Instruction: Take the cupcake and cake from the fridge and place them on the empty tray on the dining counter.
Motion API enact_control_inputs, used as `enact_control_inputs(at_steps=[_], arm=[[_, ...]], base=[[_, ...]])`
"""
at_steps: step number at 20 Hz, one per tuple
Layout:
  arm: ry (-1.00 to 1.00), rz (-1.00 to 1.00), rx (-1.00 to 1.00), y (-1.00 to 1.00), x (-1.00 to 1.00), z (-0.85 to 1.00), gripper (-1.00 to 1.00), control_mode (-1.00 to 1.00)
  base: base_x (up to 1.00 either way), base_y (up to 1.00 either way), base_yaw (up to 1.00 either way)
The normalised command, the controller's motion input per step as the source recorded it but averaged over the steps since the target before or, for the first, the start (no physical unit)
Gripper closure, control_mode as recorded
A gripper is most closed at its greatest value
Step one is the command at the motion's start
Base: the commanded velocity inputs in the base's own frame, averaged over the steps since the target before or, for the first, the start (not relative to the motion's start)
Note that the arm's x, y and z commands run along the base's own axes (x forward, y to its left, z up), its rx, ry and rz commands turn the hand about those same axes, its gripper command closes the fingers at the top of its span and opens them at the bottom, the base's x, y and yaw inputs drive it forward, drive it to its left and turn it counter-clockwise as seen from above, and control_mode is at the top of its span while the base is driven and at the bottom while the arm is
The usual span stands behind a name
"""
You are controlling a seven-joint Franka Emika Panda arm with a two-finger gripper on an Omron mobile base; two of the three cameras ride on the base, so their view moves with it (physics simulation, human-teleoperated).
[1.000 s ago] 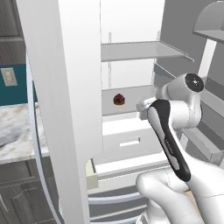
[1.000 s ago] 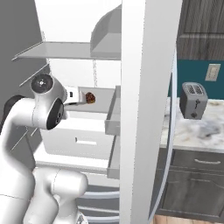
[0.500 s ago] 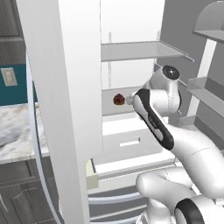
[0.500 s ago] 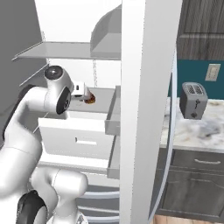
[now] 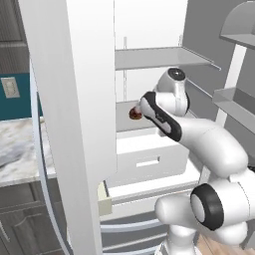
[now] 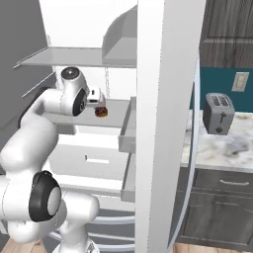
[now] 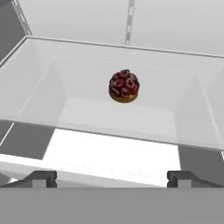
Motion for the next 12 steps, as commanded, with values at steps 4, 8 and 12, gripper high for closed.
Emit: enact_control_inputs(at_steps=[4,8,12], arm=[[-0.08,-0.04,-0.02,0.03,0.37,-0.45,-1.0,-1.0],[-0.12,-0.03,-0.01,0.04,0.35,-0.31,-1.0,-1.0],[-0.11,-0.02,-0.01,0.09,0.4,-0.23,-1.0,-1.0]], base=[[0.0,0.0,0.0],[0.0,0.0,0.0],[0.0,0.0,0.0]])
